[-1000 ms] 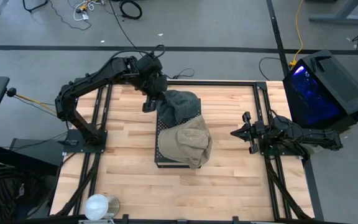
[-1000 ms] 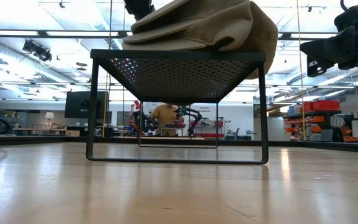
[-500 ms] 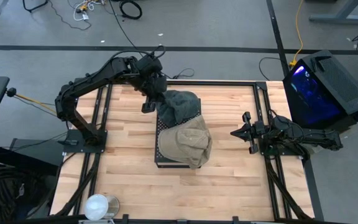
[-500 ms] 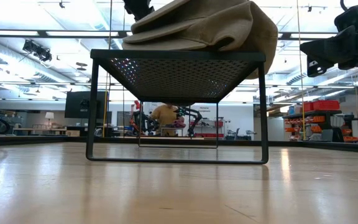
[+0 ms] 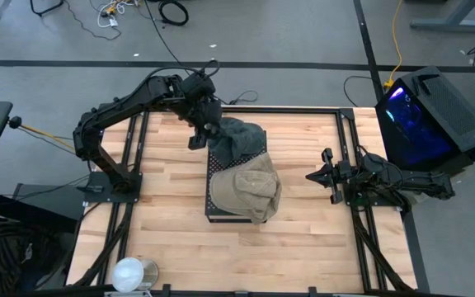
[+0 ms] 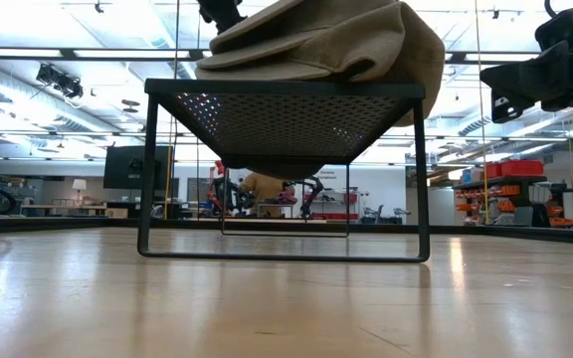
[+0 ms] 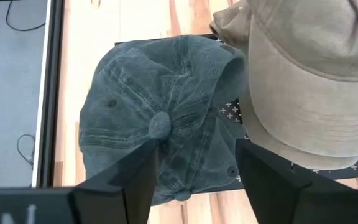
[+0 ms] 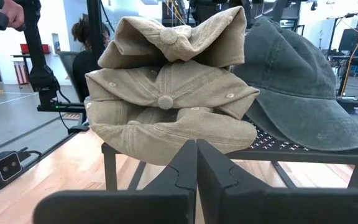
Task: Pick & Place hat
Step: Stack the gray cap on top of the other gray cap on the shelf
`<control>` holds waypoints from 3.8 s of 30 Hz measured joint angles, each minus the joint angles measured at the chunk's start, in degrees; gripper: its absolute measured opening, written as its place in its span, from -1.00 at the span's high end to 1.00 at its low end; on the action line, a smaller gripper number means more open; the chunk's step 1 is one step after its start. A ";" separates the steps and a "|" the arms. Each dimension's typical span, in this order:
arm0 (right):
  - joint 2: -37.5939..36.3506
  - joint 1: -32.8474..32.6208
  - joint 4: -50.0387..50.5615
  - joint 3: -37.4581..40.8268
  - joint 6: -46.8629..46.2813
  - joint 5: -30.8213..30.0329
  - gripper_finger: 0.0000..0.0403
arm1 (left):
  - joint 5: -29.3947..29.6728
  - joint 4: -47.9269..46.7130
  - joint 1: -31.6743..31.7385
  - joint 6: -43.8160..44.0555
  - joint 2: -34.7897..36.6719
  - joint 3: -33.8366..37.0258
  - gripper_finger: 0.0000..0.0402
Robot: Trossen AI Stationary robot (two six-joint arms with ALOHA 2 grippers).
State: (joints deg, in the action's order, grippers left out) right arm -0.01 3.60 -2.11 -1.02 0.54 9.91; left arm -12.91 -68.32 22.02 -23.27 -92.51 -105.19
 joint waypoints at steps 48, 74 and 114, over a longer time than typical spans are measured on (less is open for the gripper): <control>0.00 -0.01 0.02 -0.01 0.00 0.02 0.96 | 19.52 -9.13 4.50 7.92 4.90 0.00 -0.51; 0.00 -0.02 0.02 0.00 0.02 0.00 0.96 | 14.64 5.41 17.35 3.14 -1.32 0.04 0.93; 0.00 -0.02 0.02 -0.01 0.00 0.00 0.96 | -8.02 14.07 18.71 3.13 -18.94 0.04 1.00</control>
State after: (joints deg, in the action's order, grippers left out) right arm -0.01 3.58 -2.09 -1.03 0.54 9.91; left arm -20.94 -54.25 40.73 -20.14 -111.45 -105.14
